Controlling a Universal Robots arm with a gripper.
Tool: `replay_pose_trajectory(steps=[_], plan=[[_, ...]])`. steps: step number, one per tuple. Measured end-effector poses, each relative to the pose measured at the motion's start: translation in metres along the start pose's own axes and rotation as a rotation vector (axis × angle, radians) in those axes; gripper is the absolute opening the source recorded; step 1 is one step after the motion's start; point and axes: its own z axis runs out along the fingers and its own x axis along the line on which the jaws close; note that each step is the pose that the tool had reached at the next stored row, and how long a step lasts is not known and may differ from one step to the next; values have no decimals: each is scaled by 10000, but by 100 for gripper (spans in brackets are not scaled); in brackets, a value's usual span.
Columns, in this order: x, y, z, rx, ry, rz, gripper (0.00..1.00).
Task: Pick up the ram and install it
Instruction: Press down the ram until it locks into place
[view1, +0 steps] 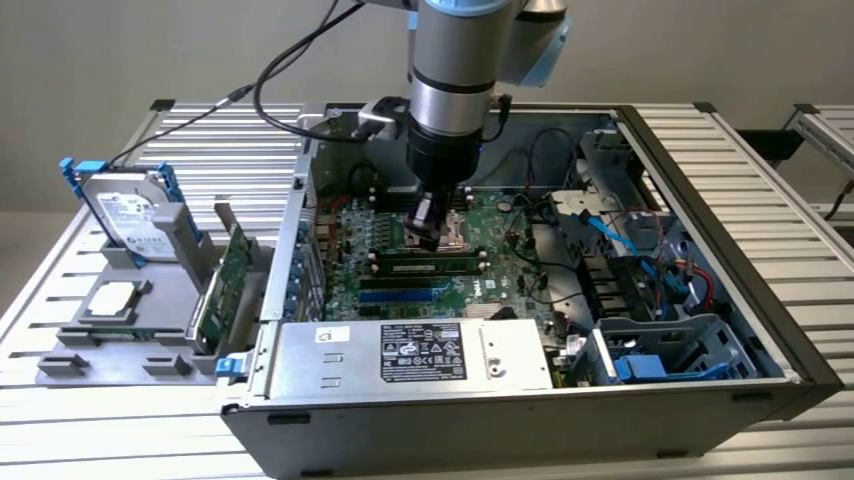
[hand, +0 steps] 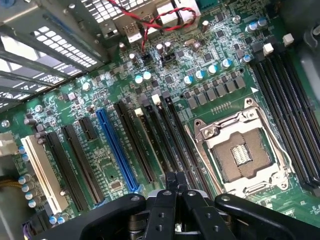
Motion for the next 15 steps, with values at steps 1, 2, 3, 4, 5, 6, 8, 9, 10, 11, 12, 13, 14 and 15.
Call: replay_pose_trajectory(steps=[1, 2, 3, 4, 5, 6, 8, 9, 10, 11, 12, 13, 14, 15], plan=[[0, 0, 0, -3, -13, 115, 11], [0, 0, 0, -5, -25, 225, 11], [0, 0, 0, -7, -36, 335, 11], [0, 0, 0, -9, -47, 443, 11], [0, 0, 0, -11, -58, 557, 11], [0, 0, 0, -14, -69, 667, 11], [0, 0, -1, -18, -92, 895, 11], [0, 0, -1, -21, -103, 1005, 11], [0, 0, -1, -23, -115, 1114, 11], [0, 0, -1, -25, -126, 1225, 11], [0, 0, -1, -27, -136, 1335, 11], [0, 0, -1, -29, -147, 1445, 11], [0, 0, -1, -32, -157, 1556, 11], [0, 0, -2, -34, -168, 1675, 11]])
